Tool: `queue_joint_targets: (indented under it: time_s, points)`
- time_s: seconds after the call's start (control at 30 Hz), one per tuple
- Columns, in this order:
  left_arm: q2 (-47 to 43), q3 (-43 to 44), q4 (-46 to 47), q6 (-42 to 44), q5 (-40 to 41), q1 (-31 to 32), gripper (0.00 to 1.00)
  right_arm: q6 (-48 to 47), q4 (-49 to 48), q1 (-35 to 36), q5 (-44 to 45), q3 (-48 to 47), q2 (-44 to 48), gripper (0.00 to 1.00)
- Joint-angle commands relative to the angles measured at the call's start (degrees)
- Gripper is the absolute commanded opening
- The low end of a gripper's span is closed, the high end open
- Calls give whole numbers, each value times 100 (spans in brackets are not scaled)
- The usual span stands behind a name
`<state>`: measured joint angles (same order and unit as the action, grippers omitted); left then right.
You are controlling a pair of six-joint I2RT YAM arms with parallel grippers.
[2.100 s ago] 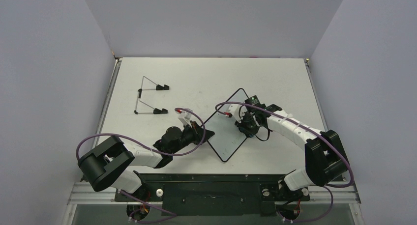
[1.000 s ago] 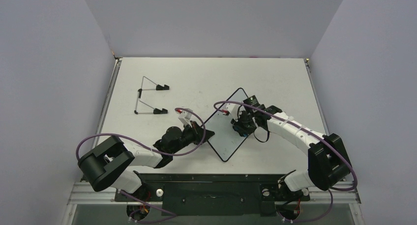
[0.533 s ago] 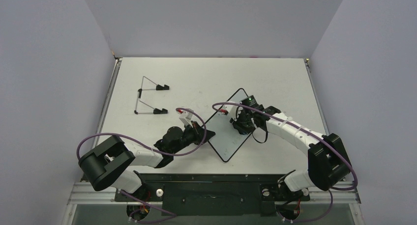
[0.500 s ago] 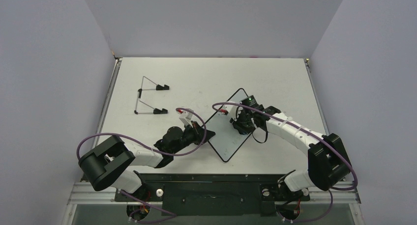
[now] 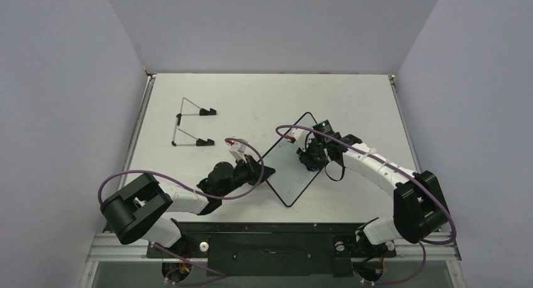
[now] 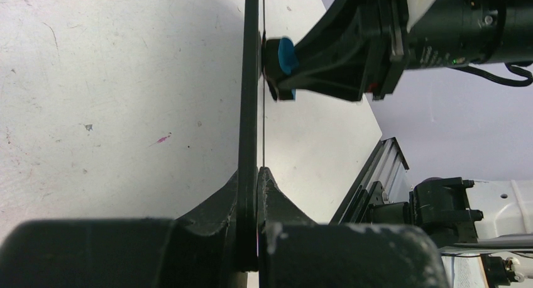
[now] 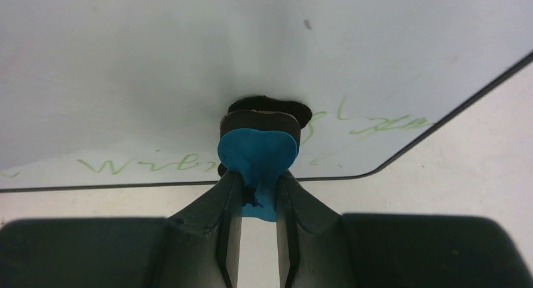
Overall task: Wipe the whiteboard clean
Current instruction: Erase the whiteboard at the center of the board.
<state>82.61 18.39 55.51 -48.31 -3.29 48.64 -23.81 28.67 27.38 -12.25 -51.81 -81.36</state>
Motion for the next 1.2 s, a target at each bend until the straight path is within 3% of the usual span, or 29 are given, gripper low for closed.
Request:
queue_joint_targets:
  time_s: [0.0, 0.27, 0.6, 0.73, 0.97, 1.17]
  points:
    - [-45, 270, 480, 103, -330, 69, 0, 89, -429, 60, 171, 31, 16, 0]
    - [-132, 283, 385, 159, -338, 63, 0, -785, 365, 656, -1226, 19, 159, 0]
    - [-116, 314, 365, 200, -405, 68, 0, 82, -578, 24, 216, 140, 224, 0]
    - [-118, 307, 394, 199, -433, 69, 0, -73, -415, 100, 16, 180, 210, 0]
    - [-182, 247, 402, 195, -421, 66, 0, -873, 412, 604, -1355, 34, 116, 0]
    - [-135, 268, 419, 191, -423, 70, 0, -274, -90, 201, -791, 55, 226, 0]
